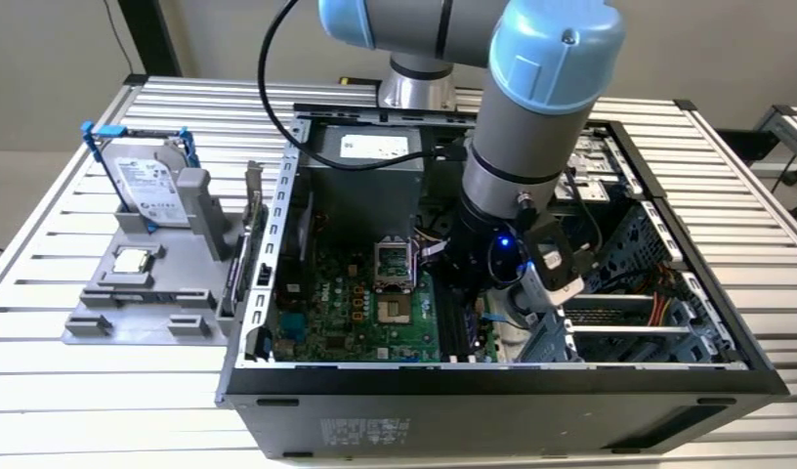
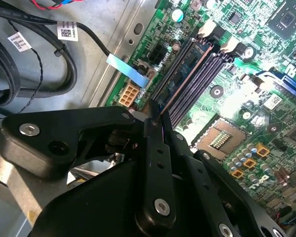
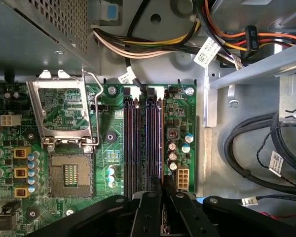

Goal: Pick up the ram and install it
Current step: 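Insert the ram into the slot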

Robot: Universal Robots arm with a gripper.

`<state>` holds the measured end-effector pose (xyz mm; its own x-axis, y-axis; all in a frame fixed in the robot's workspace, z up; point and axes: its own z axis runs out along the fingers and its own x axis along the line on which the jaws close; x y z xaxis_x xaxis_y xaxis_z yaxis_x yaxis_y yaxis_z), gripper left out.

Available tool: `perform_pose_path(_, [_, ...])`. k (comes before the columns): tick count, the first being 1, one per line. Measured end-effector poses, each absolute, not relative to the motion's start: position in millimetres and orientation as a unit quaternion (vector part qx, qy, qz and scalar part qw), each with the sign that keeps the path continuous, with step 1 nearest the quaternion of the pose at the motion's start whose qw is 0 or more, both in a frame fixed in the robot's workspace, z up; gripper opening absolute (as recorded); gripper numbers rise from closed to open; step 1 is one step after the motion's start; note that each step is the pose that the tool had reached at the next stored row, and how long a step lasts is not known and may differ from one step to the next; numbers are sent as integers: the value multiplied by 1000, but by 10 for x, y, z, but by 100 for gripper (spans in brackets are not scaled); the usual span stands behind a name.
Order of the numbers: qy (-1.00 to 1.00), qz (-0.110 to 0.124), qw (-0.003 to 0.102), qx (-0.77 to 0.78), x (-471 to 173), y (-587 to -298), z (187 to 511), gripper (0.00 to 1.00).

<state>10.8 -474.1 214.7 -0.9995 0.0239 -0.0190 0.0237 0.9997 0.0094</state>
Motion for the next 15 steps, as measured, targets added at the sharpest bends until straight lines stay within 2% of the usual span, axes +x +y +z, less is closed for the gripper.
perform_pose_path(15, [1000,5,10,11,108,-4741,2092,0])
